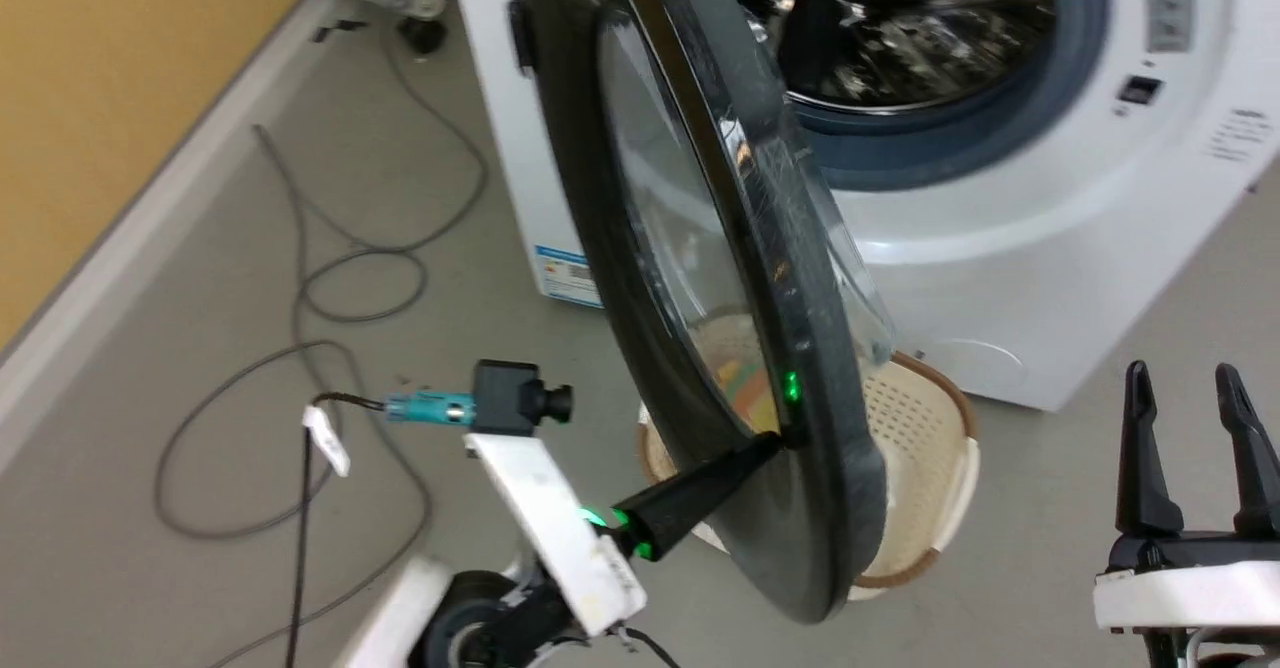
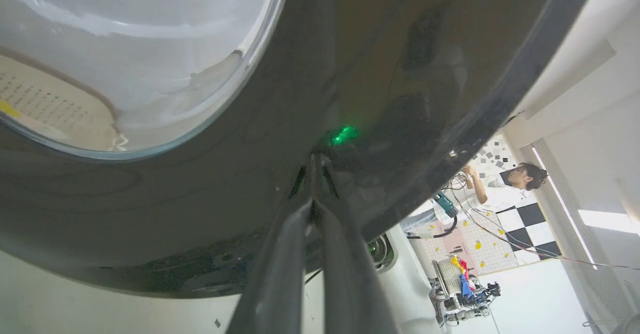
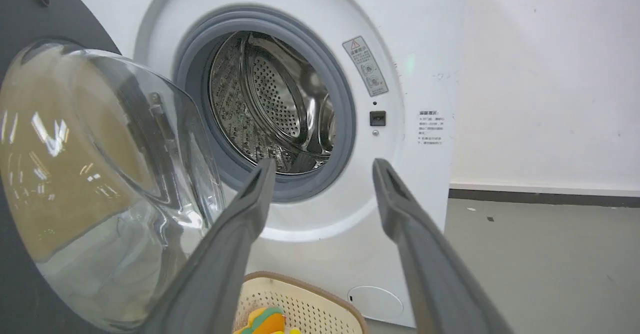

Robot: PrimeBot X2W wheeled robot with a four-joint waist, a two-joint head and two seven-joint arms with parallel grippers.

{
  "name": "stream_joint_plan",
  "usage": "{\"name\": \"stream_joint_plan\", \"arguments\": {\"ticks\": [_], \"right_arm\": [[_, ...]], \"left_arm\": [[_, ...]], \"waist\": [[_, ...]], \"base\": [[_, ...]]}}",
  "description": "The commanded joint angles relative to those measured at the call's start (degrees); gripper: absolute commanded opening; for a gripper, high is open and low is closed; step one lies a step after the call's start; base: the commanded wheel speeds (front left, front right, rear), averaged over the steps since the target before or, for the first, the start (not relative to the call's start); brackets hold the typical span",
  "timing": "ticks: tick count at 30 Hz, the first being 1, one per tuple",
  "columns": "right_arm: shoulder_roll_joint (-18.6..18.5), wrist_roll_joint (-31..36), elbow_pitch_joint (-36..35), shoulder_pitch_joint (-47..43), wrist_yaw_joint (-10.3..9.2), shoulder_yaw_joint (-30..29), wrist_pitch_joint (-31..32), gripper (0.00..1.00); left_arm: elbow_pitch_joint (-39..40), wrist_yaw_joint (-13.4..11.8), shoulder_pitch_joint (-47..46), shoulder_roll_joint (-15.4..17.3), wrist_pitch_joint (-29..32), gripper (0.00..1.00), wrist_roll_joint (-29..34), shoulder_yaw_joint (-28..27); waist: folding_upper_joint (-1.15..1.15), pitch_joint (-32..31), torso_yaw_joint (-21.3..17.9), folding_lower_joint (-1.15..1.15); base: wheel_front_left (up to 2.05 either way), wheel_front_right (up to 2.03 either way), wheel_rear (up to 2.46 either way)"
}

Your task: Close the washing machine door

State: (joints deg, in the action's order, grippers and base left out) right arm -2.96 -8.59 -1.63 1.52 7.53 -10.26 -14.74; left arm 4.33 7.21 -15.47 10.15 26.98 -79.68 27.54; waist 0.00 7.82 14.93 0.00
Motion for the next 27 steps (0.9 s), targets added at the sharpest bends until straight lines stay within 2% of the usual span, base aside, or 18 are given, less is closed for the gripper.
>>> {"name": "stream_joint_plan", "arguments": {"ticks": [1,9,11,13,14,15,16,17,18,19,22,25,27], "right_arm": [[0.08,-0.25,-0.18,1.07,-0.04,-0.08,-0.26,1.00],[0.08,-0.59,0.01,1.60,-0.04,-0.20,-0.26,1.00],[0.08,-0.73,0.05,1.72,-0.04,-0.03,-0.26,1.00],[0.08,-0.72,0.10,1.70,-0.04,-0.10,-0.26,1.00],[0.08,-1.15,0.31,1.53,-0.04,-0.09,-0.26,1.00],[0.08,-1.15,0.31,1.53,-0.04,-0.09,-0.26,1.00],[0.08,-1.59,0.43,1.14,-0.04,0.14,-0.26,1.00],[0.08,-1.59,0.43,1.14,-0.04,0.14,-0.26,1.00],[0.08,-1.95,0.49,0.97,-0.04,0.21,-0.26,1.00],[0.08,-2.25,0.58,0.82,-0.04,0.17,-0.26,1.00],[0.08,-2.41,0.39,0.67,-0.04,-0.07,-0.26,1.00],[0.08,-2.04,-0.07,0.85,-0.04,-0.93,-0.26,1.00],[0.08,-1.58,-0.52,1.02,-0.04,-1.57,-0.26,1.00]], "left_arm": [[-1.29,0.27,-1.38,-0.49,-1.57,0.00,0.17,1.62],[-7.12,0.27,-4.60,-1.28,-9.33,0.00,-0.15,7.57],[-9.48,0.27,-6.04,-0.83,-12.44,0.00,-0.86,10.87],[-10.01,0.27,-6.91,-0.13,-14.13,0.00,-0.81,12.19],[-9.56,0.27,-8.57,1.60,-18.71,0.00,0.07,14.54],[-9.56,0.27,-8.57,1.60,-18.71,0.00,0.07,14.54],[-9.67,0.27,-9.45,2.97,-22.63,0.00,1.96,15.27],[-9.67,0.27,-9.45,2.97,-22.63,0.00,1.96,15.27],[-10.43,0.27,-9.72,3.60,-25.21,0.00,3.05,15.26],[-11.38,0.27,-10.26,4.45,-27.95,0.00,4.87,15.33],[-18.44,0.03,-12.50,7.33,-37.88,0.00,15.49,15.16],[-22.80,-3.49,-14.03,6.81,-41.56,0.00,22.81,11.88],[-22.49,-7.15,-14.48,6.46,-41.90,0.00,28.95,7.32]], "waist": [[0.00,1.02,-2.74,0.00],[0.00,2.15,-6.50,0.00],[0.00,2.44,-7.52,0.00],[0.00,2.42,-7.73,0.00],[0.00,1.60,-7.72,0.00],[0.00,1.60,-7.72,0.00],[0.00,0.83,-7.60,0.00],[0.00,0.83,-7.60,0.00],[0.00,0.40,-7.53,0.00],[0.00,-0.01,-7.46,0.00],[0.00,-1.18,-7.16,0.00],[0.00,-2.08,-6.72,0.00],[0.00,-2.61,-6.37,0.00]], "base": [[0.00,0.00,0.00],[0.00,0.00,0.00],[0.00,0.00,0.00],[0.00,0.00,0.00],[0.00,0.00,0.00],[0.00,0.00,0.00],[0.00,0.00,0.00],[0.00,0.00,0.00],[0.00,0.00,0.00],[0.00,0.00,0.00],[0.00,0.00,0.00],[0.00,0.00,0.00],[0.00,0.00,0.00]]}}
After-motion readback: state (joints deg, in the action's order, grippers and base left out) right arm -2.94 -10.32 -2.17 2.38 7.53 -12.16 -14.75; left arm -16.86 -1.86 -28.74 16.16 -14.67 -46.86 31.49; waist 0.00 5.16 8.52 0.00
